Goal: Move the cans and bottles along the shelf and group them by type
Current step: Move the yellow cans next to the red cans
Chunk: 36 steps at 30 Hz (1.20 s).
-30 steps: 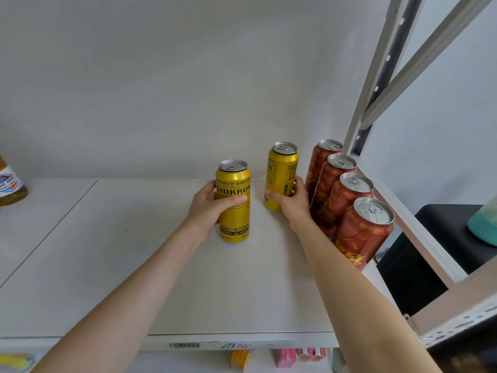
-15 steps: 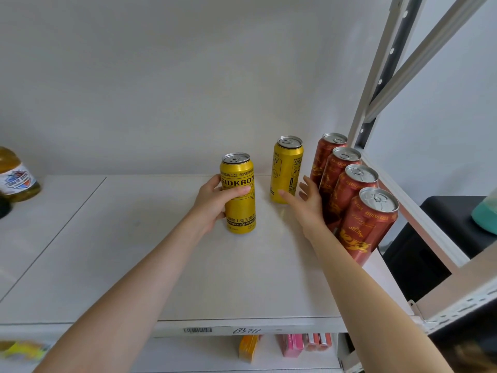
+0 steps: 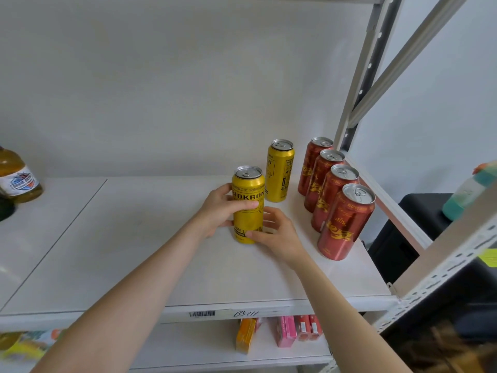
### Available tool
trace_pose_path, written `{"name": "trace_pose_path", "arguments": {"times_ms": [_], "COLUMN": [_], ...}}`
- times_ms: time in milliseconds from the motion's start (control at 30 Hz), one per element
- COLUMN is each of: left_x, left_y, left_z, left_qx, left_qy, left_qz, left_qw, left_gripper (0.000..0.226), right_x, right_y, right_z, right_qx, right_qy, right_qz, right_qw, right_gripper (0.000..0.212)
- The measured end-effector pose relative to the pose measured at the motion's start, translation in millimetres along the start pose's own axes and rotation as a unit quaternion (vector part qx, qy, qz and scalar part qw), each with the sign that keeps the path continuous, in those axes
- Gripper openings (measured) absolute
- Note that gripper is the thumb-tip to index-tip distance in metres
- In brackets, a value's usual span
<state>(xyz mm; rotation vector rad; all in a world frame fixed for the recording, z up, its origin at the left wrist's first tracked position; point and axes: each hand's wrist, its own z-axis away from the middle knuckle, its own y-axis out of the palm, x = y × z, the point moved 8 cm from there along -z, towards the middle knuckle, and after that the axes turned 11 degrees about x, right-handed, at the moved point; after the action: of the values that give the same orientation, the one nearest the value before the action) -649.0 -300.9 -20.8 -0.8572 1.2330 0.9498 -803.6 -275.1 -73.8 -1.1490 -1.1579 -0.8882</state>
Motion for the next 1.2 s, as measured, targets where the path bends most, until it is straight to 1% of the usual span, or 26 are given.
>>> {"name": "trace_pose_path", "arguments": {"times_ms": [67, 167, 267, 400, 567, 667, 867, 1000, 1200], "left_x": [-0.6, -1.4, -0.4, -1.8, -4.1, -5.6, -7.4, -8.6, -11.6], "left_y": [13.2, 31.2, 47.2, 65.7, 71.9, 71.0, 59.2, 56.7, 54.6], "left_z": [3.5, 6.6, 5.5, -1.1, -17.2, -27.7, -45.1, -54.8, -70.6], "left_qx": [0.025, 0.056, 0.076, 0.095, 0.075, 0.067, 0.040, 0.032, 0.029], "left_qy": [0.004, 0.011, 0.013, 0.016, 0.007, 0.002, -0.006, -0.004, -0.003], "left_qz": [-0.004, -0.011, -0.007, -0.016, -0.036, -0.042, -0.056, -0.051, -0.051], "left_qw": [1.000, 0.998, 0.997, 0.995, 0.997, 0.997, 0.998, 0.998, 0.998], "left_gripper": [0.064, 0.056, 0.051, 0.055, 0.062, 0.061, 0.061, 0.061, 0.056], "right_x": [0.7, -1.0, -5.1, -10.4, -12.3, -11.5, -8.9, -11.3, -12.9], "right_y": [0.2, -7.8, -19.5, -35.3, -50.1, -53.5, -54.6, -56.5, -61.4], "right_z": [8.1, 21.7, 33.5, 42.6, 39.8, 33.3, 15.3, 3.4, -11.5], "right_qx": [0.001, -0.018, -0.038, -0.064, -0.084, -0.086, -0.096, -0.105, -0.111], "right_qy": [-0.010, -0.014, -0.010, -0.006, -0.009, -0.015, -0.037, -0.042, -0.042], "right_qz": [-0.003, -0.009, -0.017, -0.033, -0.036, -0.042, -0.057, -0.070, -0.086], "right_qw": [1.000, 1.000, 0.999, 0.997, 0.996, 0.995, 0.993, 0.991, 0.989], "right_gripper": [0.070, 0.064, 0.065, 0.067, 0.070, 0.069, 0.060, 0.059, 0.064]}}
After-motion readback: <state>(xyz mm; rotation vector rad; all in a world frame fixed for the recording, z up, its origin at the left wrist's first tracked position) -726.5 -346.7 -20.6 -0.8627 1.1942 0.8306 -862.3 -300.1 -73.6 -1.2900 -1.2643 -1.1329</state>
